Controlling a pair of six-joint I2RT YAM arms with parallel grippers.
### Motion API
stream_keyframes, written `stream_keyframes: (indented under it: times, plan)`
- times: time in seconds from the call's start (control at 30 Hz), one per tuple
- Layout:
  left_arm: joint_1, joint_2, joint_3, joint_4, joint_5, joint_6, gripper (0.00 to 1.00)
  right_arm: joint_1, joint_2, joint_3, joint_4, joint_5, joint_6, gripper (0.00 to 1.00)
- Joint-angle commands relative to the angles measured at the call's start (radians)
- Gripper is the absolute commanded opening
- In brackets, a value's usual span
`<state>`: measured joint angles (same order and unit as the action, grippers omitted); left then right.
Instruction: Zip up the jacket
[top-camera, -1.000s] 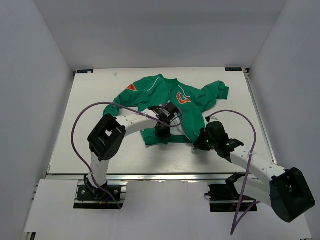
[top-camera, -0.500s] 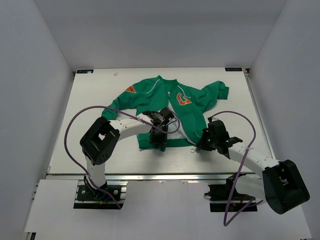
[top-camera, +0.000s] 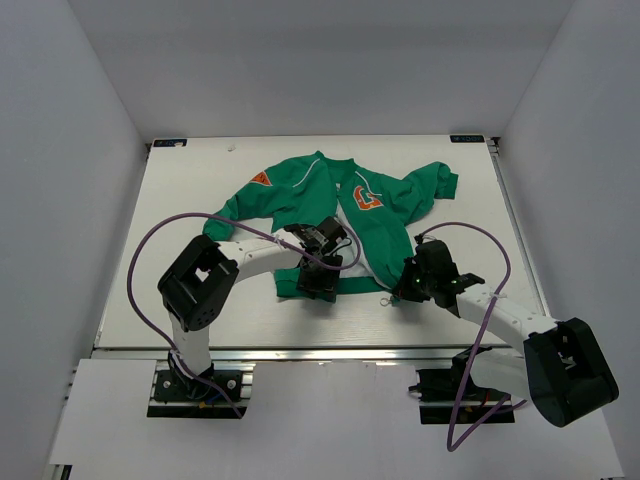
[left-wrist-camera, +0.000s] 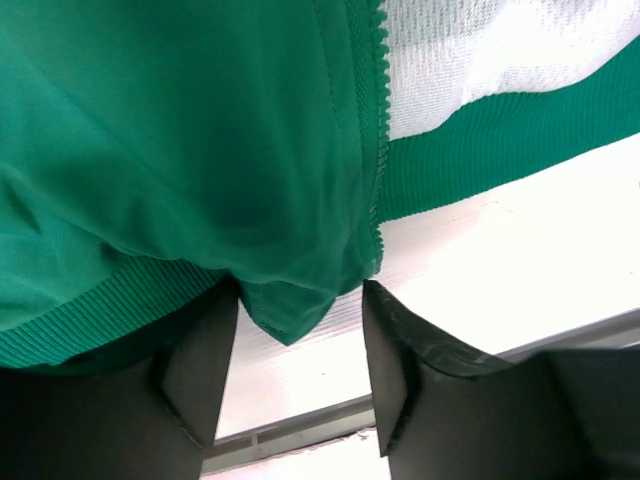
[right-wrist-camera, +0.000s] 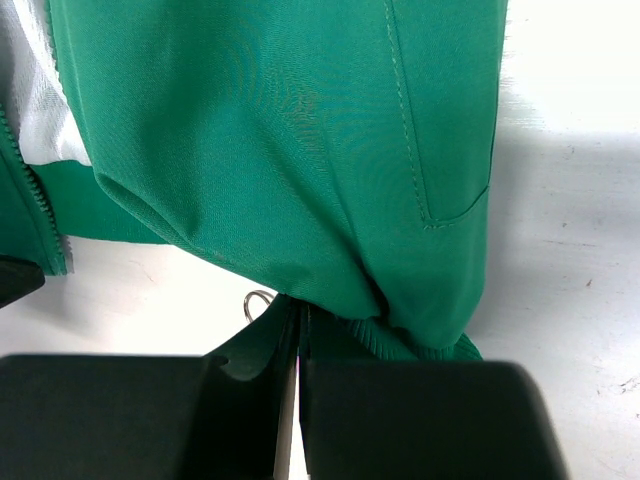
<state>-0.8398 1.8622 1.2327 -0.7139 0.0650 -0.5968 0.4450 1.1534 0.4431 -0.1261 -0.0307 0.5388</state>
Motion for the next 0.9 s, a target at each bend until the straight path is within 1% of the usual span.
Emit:
stream_keyframes:
  times: [0.0, 0.2, 0.27, 0.3, 0.33, 0.47, 0.5, 0.53, 0.57, 0.6, 0.63, 0.7, 0.77, 0.8, 0.87]
  plan:
    - [-0.004, -0.02, 0.033, 0.008, 0.009, -0.038, 0.63, -0.005, -0.006, 0.013, 0.02, -0.011, -0.013, 0.0]
    - [-0.004, 0.025, 0.028, 0.001, -0.028, -0.104, 0.63, -0.005, -0.011, -0.003, 0.023, -0.017, -0.011, 0.0]
    - [-0.005, 0.037, 0.031, -0.005, -0.039, -0.121, 0.61, -0.005, -0.014, -0.006, 0.023, -0.021, -0.011, 0.0]
    - [-0.005, 0.044, 0.036, -0.019, -0.05, -0.141, 0.57, -0.005, -0.017, -0.009, 0.023, -0.023, -0.01, 0.0]
    - [-0.005, 0.051, 0.039, -0.028, -0.086, -0.153, 0.55, -0.005, -0.018, -0.012, 0.025, -0.024, -0.01, 0.0]
    - [-0.005, 0.095, 0.057, -0.045, -0.11, -0.182, 0.54, -0.005, -0.027, -0.021, 0.029, -0.031, -0.005, 0.0]
    - [-0.004, 0.1, 0.057, -0.038, -0.106, -0.189, 0.51, -0.005, -0.029, -0.023, 0.029, -0.032, -0.003, 0.0]
    - [-0.004, 0.103, 0.056, -0.033, -0.102, -0.19, 0.42, -0.005, -0.029, -0.024, 0.029, -0.032, -0.005, 0.0]
    - [-0.004, 0.107, 0.054, -0.027, -0.099, -0.19, 0.37, -0.005, -0.031, -0.024, 0.028, -0.032, -0.003, 0.0]
    - [-0.005, 0.107, 0.051, -0.027, -0.097, -0.19, 0.29, -0.006, -0.034, -0.023, 0.025, -0.032, -0.005, 0.0]
    - [-0.005, 0.107, 0.048, -0.027, -0.097, -0.19, 0.13, -0.006, -0.034, -0.026, 0.023, -0.028, -0.007, 0.0]
    - [-0.004, 0.097, 0.044, -0.028, -0.102, -0.187, 0.0, -0.005, -0.035, -0.024, 0.014, -0.011, -0.008, 0.0]
    - [-0.005, 0.074, 0.034, -0.004, -0.091, -0.161, 0.0, -0.006, -0.035, -0.021, 0.01, 0.006, -0.01, 0.0]
    - [-0.004, 0.037, 0.015, 0.013, -0.082, -0.149, 0.0, -0.006, -0.035, -0.018, 0.009, 0.006, -0.013, 0.0]
    - [-0.005, -0.012, -0.01, 0.071, -0.029, -0.1, 0.0, -0.008, -0.04, -0.012, 0.006, 0.009, -0.017, 0.0]
